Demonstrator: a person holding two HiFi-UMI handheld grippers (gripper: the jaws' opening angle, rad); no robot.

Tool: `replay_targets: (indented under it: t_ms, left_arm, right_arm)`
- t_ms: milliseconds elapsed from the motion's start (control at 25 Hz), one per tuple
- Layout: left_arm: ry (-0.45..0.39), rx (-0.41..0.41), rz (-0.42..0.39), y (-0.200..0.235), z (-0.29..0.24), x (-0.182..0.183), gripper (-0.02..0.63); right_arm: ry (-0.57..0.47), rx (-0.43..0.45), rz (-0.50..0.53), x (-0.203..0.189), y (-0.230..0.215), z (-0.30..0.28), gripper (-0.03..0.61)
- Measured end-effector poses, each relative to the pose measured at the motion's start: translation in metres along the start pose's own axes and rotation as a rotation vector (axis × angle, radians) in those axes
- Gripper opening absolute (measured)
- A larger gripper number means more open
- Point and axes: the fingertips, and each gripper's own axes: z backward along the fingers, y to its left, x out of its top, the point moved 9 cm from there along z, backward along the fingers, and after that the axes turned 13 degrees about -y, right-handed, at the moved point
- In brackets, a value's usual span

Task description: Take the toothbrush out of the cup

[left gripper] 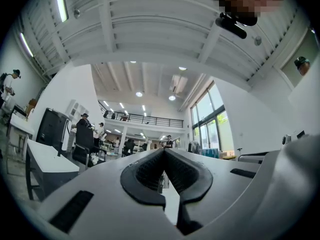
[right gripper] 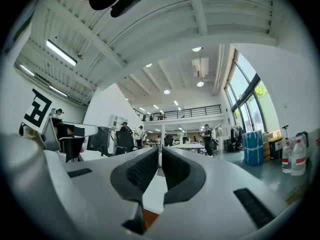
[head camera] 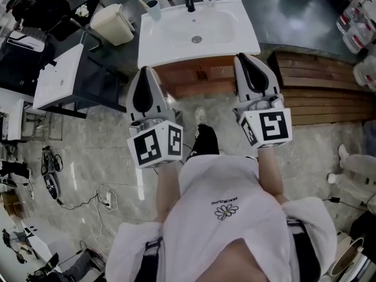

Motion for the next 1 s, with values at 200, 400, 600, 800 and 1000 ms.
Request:
replay_targets:
  t_ms: [200,400,600,800,1000]
  left_arm:
    - [-0.025,-0.01,-0.009,0.005,-0.033,-0.015,0.015]
    - [-0.028,-0.027,0.009,0.018,-0.079,-0.033,0.015]
    - [-0.026,-0.018,0.027,0.041,-0.132,-0.059,0.015]
    - [-0.021,-0.008,0.04,0.074,-0.2,-0.086,0.015]
    - [-0.03,-0.021,0.007,0.101,-0.267,-0.109,0.015]
  right_arm:
    - [-0.021,0.005,-0.003,-0.012,-0.016,-0.029,0.012]
    - [-0.022,0.017,-0.033,-0.03,-0.027,-0.071,0.012]
    - [-0.009,0.017,-0.058,-0.058,-0.037,-0.126,0.012]
    - [0.028,0.024,-0.039,-0.084,-0.041,-0.2,0.012]
    - [0.013,0.039,0.005,-0.102,-0.045,-0.276,0.012]
